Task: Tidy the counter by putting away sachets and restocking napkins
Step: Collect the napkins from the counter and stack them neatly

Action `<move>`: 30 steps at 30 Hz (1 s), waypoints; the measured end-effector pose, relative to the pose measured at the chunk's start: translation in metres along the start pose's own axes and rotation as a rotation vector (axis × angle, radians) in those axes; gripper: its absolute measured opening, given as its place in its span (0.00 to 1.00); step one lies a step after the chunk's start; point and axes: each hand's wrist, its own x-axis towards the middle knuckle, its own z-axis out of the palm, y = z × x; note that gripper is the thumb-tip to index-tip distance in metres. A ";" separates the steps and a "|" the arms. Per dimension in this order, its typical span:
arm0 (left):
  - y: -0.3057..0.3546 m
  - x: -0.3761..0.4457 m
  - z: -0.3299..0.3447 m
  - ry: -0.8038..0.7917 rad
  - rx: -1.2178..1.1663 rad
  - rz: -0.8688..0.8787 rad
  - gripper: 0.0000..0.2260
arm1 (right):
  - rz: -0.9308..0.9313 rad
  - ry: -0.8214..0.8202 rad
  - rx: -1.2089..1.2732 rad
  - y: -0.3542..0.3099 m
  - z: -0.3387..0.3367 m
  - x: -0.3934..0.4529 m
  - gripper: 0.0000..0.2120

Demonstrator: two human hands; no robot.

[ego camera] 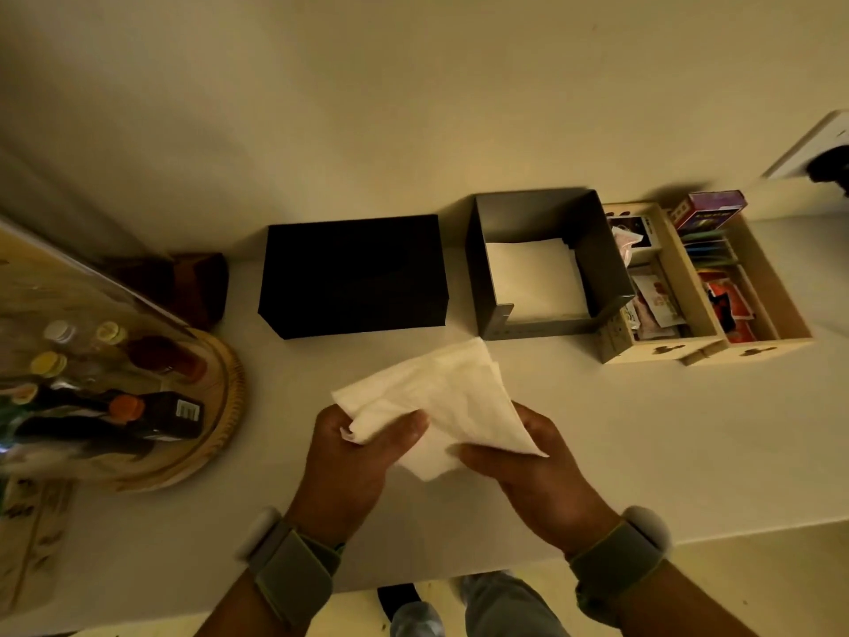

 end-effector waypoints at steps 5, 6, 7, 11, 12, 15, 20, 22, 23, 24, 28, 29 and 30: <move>0.014 0.006 -0.016 -0.111 0.368 0.109 0.10 | -0.019 -0.121 -0.356 -0.015 -0.025 0.000 0.19; 0.014 0.007 -0.014 -0.136 0.378 0.125 0.10 | -0.038 -0.136 -0.401 -0.018 -0.025 0.003 0.20; 0.014 0.009 -0.011 -0.148 0.383 0.138 0.10 | -0.064 -0.141 -0.433 -0.020 -0.023 0.007 0.20; 0.003 0.012 -0.005 -0.205 0.371 0.054 0.18 | -0.075 -0.107 -0.477 -0.017 -0.016 0.017 0.20; -0.002 0.012 -0.006 -0.173 0.357 0.003 0.19 | -0.041 -0.085 -0.475 -0.014 -0.016 0.018 0.20; -0.018 0.006 -0.007 -0.055 0.313 -0.068 0.18 | 0.044 -0.004 -0.417 -0.002 -0.012 0.018 0.20; -0.019 0.008 0.005 -0.021 0.336 -0.036 0.10 | -0.117 -0.078 -0.345 -0.006 0.005 0.018 0.15; -0.015 0.009 0.008 -0.018 0.334 -0.101 0.14 | -0.159 -0.067 -0.343 -0.009 0.005 0.016 0.15; -0.015 0.011 0.007 -0.048 0.340 -0.086 0.16 | -0.161 -0.054 -0.346 -0.009 0.002 0.015 0.16; -0.015 0.011 0.004 -0.109 0.366 -0.041 0.18 | -0.149 -0.039 -0.362 -0.007 -0.003 0.014 0.18; -0.028 0.008 -0.006 -0.193 0.420 -0.073 0.15 | -0.042 -0.057 -0.425 0.001 -0.016 0.007 0.16; -0.031 0.006 -0.005 -0.177 0.410 -0.084 0.15 | -0.029 -0.052 -0.418 0.001 -0.019 0.005 0.16; -0.033 0.006 -0.002 -0.167 0.391 -0.109 0.15 | -0.022 -0.036 -0.398 -0.001 -0.024 0.002 0.16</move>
